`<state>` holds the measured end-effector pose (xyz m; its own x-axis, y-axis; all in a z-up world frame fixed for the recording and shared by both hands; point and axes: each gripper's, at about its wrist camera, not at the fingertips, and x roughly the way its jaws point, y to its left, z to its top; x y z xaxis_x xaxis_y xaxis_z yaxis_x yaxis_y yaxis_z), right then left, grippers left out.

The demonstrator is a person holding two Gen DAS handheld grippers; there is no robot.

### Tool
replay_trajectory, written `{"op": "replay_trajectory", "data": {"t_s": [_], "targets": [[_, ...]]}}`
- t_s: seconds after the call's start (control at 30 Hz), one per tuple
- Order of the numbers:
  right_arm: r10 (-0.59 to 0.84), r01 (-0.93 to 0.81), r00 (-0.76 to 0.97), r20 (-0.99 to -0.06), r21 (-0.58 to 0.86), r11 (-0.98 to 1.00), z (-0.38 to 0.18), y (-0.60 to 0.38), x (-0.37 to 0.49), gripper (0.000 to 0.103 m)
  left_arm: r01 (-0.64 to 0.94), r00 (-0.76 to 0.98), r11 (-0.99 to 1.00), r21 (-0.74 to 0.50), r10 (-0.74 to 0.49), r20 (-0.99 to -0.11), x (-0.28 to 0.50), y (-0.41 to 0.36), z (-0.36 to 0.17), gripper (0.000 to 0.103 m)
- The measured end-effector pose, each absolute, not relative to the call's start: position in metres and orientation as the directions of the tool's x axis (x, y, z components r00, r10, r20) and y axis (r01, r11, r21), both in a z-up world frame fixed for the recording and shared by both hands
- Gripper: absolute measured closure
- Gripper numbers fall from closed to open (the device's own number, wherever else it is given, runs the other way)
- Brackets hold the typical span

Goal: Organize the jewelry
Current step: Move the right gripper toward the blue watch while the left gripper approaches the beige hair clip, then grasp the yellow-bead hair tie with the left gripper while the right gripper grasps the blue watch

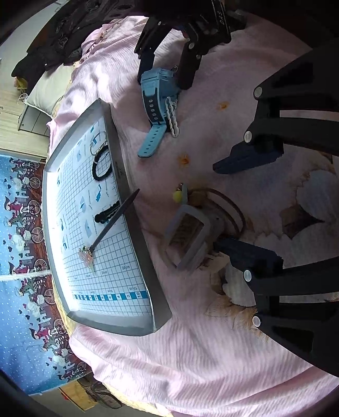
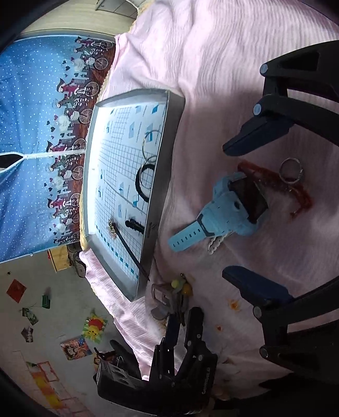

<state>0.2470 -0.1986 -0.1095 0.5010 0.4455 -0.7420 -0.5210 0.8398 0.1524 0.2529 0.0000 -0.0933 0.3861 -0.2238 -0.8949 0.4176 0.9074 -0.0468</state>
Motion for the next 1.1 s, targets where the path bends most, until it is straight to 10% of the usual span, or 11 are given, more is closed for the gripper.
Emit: {"op": "replay_trajectory", "data": {"t_s": [0.17, 0.47, 1.1], "targets": [[0.466, -0.494, 0.475, -0.746, 0.212, 0.843, -0.111, -0.203, 0.252, 0.036, 0.431, 0.396, 0.902, -0.027, -0.216, -0.892, 0.251, -0.004, -0.093, 0.069], [0.481, -0.486, 0.462, -0.745, 0.241, 0.840, -0.107, -0.203, 0.251, 0.036, 0.427, 0.385, 0.904, -0.029, -0.211, -0.899, 0.251, -0.002, -0.095, 0.093], [0.370, -0.515, 0.507, -0.779, 0.071, 0.854, -0.114, -0.186, 0.243, 0.043, 0.449, 0.397, 0.893, 0.033, -0.166, -0.903, 0.247, -0.008, -0.100, 0.099]]}}
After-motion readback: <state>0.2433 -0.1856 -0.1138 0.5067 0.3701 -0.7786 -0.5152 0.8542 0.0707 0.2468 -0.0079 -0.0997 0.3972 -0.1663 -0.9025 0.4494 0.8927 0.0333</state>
